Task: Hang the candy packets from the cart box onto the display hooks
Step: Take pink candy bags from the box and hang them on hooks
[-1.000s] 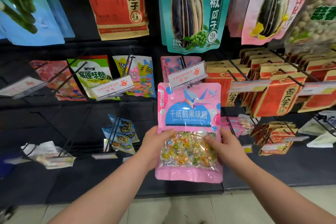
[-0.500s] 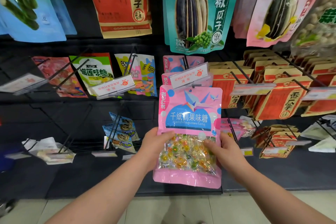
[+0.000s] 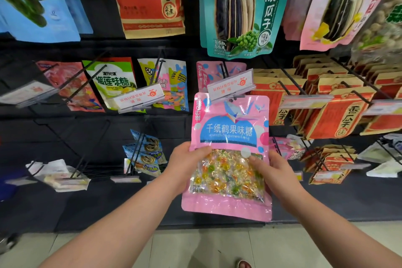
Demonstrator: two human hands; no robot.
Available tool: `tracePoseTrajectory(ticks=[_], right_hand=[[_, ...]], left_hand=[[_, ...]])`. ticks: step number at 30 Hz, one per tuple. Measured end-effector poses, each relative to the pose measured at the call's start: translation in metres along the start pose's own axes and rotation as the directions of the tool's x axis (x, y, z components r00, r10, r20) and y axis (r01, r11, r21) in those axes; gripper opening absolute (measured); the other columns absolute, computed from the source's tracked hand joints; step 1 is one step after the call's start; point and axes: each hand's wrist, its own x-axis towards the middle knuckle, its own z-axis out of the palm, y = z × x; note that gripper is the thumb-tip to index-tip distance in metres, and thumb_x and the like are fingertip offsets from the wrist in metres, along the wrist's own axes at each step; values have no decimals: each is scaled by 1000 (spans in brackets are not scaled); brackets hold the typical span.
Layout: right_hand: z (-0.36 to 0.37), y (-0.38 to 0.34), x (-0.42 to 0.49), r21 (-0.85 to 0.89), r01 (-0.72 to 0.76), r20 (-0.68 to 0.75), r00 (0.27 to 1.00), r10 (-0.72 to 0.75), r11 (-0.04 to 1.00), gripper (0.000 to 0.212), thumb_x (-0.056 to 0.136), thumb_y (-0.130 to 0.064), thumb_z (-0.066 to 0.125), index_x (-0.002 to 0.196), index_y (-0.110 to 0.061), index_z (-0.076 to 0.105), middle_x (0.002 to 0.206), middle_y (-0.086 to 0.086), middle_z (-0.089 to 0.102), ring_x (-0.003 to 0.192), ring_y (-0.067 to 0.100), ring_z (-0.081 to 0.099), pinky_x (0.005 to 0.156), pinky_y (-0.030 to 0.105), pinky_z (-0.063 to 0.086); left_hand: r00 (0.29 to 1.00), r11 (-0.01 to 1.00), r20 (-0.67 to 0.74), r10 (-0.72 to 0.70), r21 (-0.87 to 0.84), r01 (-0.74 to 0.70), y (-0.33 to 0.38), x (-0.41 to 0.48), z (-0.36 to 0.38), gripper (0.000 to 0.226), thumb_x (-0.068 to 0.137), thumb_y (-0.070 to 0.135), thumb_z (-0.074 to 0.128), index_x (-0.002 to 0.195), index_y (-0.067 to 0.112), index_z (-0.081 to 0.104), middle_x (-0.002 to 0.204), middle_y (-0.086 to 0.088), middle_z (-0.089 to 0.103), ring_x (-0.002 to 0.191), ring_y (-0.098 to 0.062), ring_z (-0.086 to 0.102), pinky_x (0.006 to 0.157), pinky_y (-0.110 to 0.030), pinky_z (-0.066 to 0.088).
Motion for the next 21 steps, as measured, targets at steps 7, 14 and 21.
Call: tracePoseTrajectory(ticks=[7, 14, 21], right_hand=[[2, -1, 28, -109, -16, -49, 999, 11, 994, 30, 89, -27, 64, 115, -16, 55, 107, 5, 69, 94, 25, 69, 87, 52, 55], [0, -1, 79, -346, -12, -98, 995, -24, 938, 29, 90, -29, 62, 113, -13, 54, 102, 1, 65, 81, 12, 62, 63, 25, 50], [-1, -2, 128, -427, -13, -101, 994, -34, 904, 23, 92, -29, 59, 101, -9, 53, 94, 6, 60, 77, 26, 57, 72, 40, 50]], left_hand=[[999, 992, -26, 21, 122, -18, 1, 26, 7, 28, 89, 16, 67, 114, 7, 61, 108, -10, 69, 96, -24, 68, 77, -34, 57], [994, 949, -77, 84, 311, -56, 4, 71, 25, 10, 89, 21, 66, 93, 21, 58, 88, 4, 62, 82, -12, 59, 70, -26, 47], [980, 910, -183, 84, 414, 0, 1, 110, 31, 31, 87, 21, 68, 113, 10, 56, 107, -6, 63, 99, -23, 61, 88, -38, 52]])
